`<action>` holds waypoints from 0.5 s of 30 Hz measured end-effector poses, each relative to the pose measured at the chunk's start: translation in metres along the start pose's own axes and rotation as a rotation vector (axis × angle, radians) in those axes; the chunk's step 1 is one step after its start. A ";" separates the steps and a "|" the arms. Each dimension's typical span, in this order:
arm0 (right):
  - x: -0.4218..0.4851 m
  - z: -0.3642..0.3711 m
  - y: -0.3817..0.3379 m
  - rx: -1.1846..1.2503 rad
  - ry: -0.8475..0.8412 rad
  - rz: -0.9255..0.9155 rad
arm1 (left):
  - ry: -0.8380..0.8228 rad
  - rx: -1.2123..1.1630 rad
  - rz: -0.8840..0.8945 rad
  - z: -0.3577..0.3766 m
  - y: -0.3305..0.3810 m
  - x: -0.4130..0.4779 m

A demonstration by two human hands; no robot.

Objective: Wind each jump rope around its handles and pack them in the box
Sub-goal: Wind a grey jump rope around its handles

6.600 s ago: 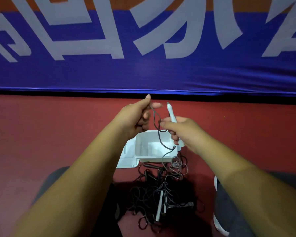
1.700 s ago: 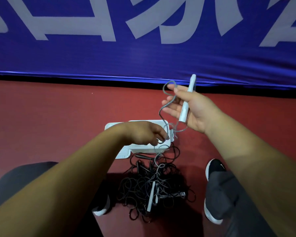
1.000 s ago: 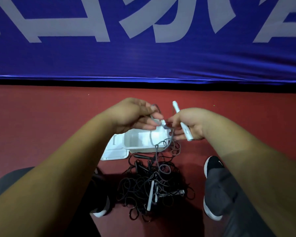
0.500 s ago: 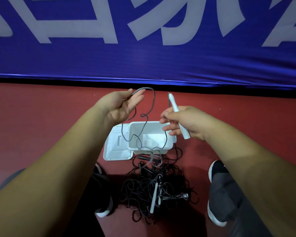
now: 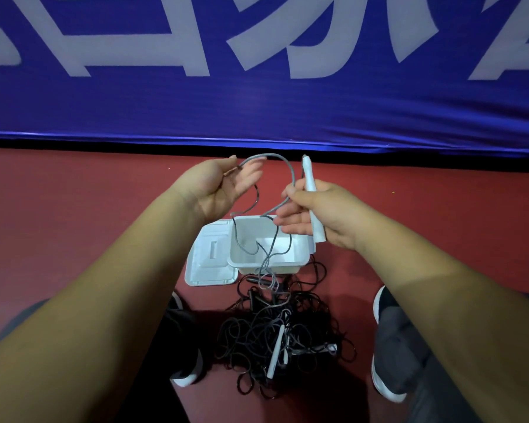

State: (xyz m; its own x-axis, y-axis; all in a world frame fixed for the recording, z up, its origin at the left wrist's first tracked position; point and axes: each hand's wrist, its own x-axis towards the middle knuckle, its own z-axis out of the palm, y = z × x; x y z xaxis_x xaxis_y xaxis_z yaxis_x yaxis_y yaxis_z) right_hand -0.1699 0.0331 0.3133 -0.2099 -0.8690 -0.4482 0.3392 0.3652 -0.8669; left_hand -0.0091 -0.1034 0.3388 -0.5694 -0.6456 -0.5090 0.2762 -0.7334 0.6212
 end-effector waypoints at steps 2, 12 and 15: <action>-0.005 -0.001 -0.010 0.201 -0.007 0.017 | -0.024 0.244 0.018 -0.006 -0.005 0.006; -0.008 -0.030 -0.036 0.484 0.011 0.033 | -0.360 1.430 -0.072 -0.010 -0.085 0.008; -0.013 -0.035 -0.040 0.526 -0.027 0.041 | -0.158 1.692 -0.005 -0.017 -0.096 0.020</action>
State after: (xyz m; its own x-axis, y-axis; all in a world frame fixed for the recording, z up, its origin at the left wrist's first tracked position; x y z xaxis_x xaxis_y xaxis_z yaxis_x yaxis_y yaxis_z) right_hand -0.2128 0.0411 0.3465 -0.1655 -0.8685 -0.4673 0.7626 0.1877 -0.6191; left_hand -0.0342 -0.0490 0.2589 -0.6626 -0.5413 -0.5177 -0.7394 0.3627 0.5672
